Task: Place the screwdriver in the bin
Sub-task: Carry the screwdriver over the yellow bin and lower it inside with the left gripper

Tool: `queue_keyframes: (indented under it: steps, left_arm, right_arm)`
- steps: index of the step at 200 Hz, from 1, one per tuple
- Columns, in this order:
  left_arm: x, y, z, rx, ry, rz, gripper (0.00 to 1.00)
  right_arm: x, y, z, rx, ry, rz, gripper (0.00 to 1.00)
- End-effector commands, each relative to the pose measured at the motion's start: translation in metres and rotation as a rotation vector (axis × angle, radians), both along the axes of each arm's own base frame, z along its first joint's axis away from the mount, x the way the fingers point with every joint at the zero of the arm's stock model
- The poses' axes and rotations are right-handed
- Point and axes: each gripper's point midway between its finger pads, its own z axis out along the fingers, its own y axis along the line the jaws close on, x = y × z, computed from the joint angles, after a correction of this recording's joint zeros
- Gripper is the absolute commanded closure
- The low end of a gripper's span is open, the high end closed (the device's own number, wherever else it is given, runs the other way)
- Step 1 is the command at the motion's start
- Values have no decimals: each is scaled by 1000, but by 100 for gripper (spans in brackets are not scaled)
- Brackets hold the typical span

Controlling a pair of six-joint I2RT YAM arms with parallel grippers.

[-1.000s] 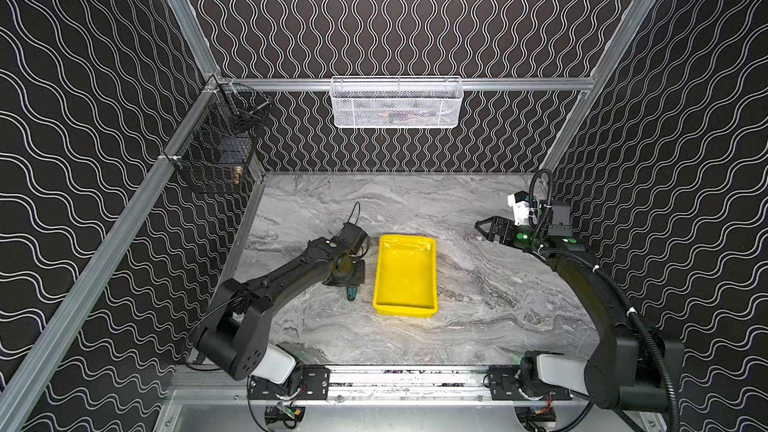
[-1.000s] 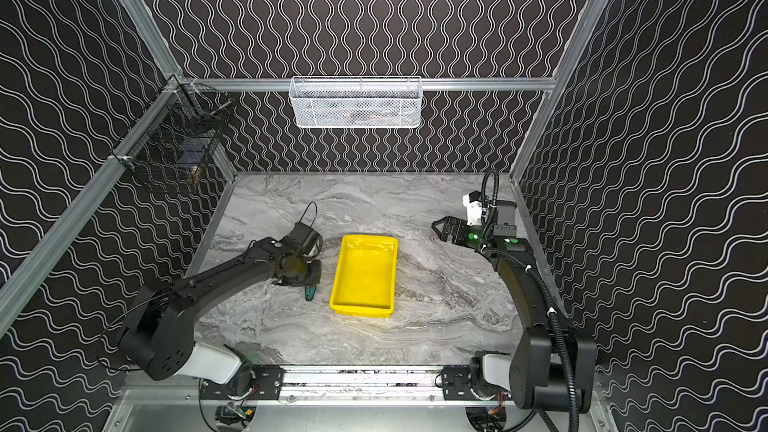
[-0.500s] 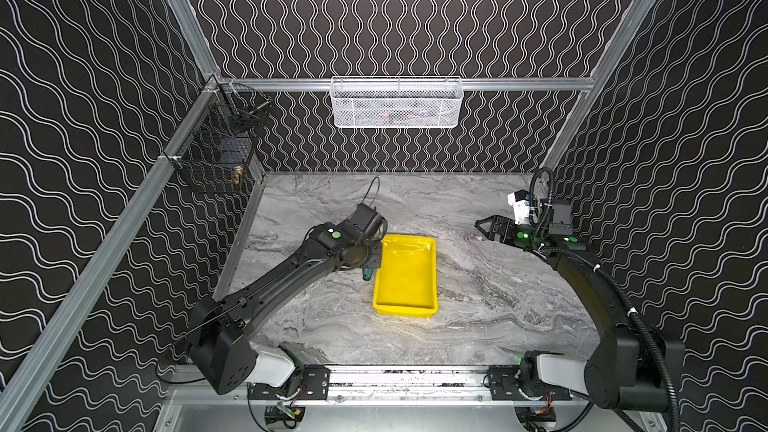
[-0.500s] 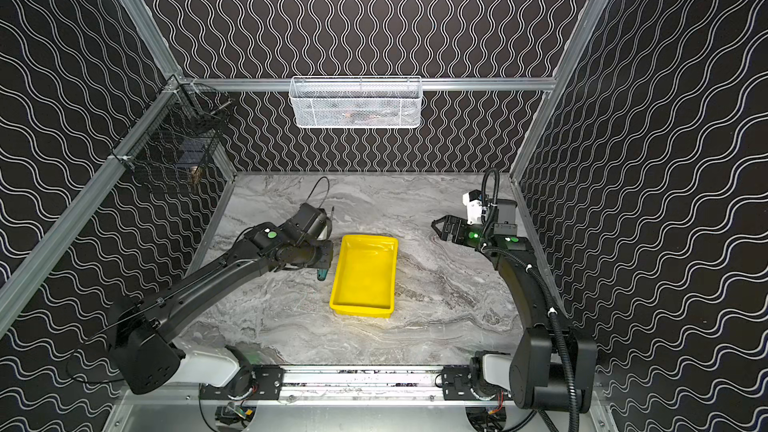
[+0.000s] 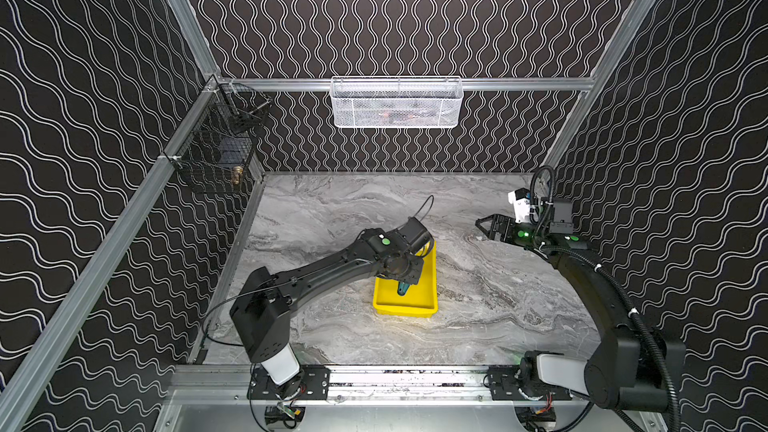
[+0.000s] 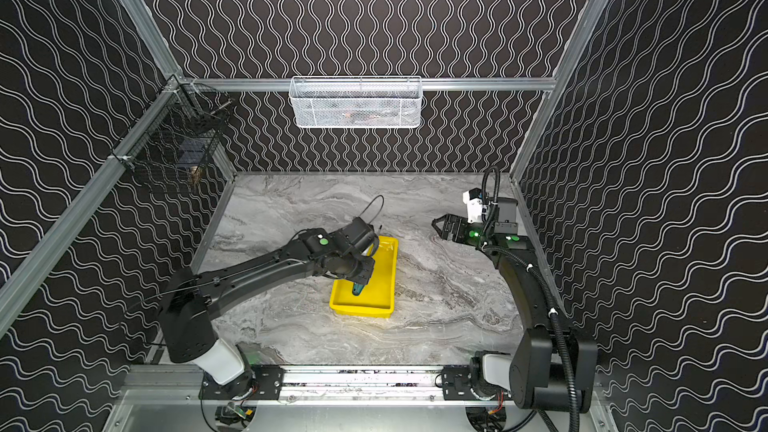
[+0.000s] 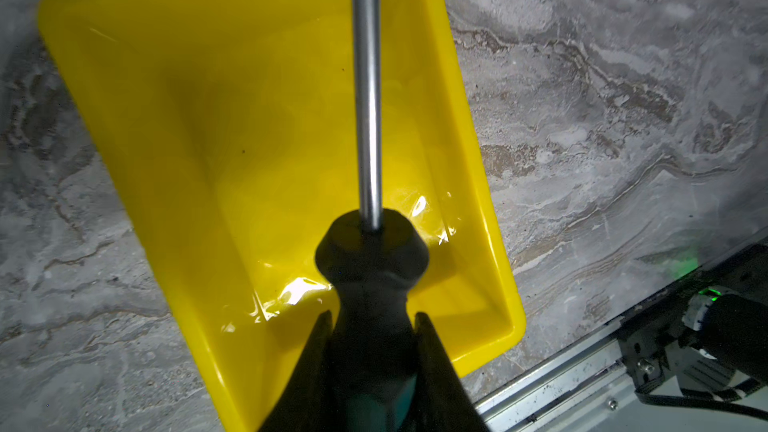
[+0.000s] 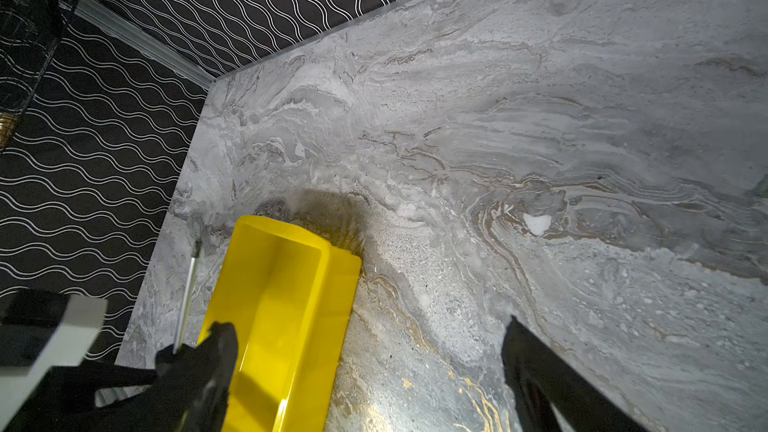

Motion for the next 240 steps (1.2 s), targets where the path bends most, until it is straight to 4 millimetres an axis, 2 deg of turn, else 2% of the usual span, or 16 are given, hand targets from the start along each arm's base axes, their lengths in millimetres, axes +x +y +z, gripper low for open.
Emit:
queue_keyframes:
  steps: [1, 63, 80, 109, 128, 208, 240]
  left_arm:
    - [1, -6, -20, 11, 19, 2, 100]
    - [1, -6, -71, 91, 54, -13, 99]
    - [3, -1, -81, 122, 50, 5, 95]
    - [2, -1, -98, 133, 66, 8, 83]
    - [2, -2, -106, 140, 80, 9, 80]
    - [5, -3, -118, 172, 89, 9, 62]
    - [6, -3, -118, 177, 88, 12, 48]
  right_arm:
    - [-1, 1, 0, -4, -6, 5, 1]
    - [-2, -1, -1, -17, -4, 4, 1]
    - [-1, -2, -3, -18, -1, -2, 1]
    - [0, -1, -5, -19, 6, 1, 1]
    - [0, -1, -5, -13, 8, 3, 1]
    - [2, -1, -11, -18, 21, 1, 1]
    - [3, -3, -10, -22, 20, -1, 1]
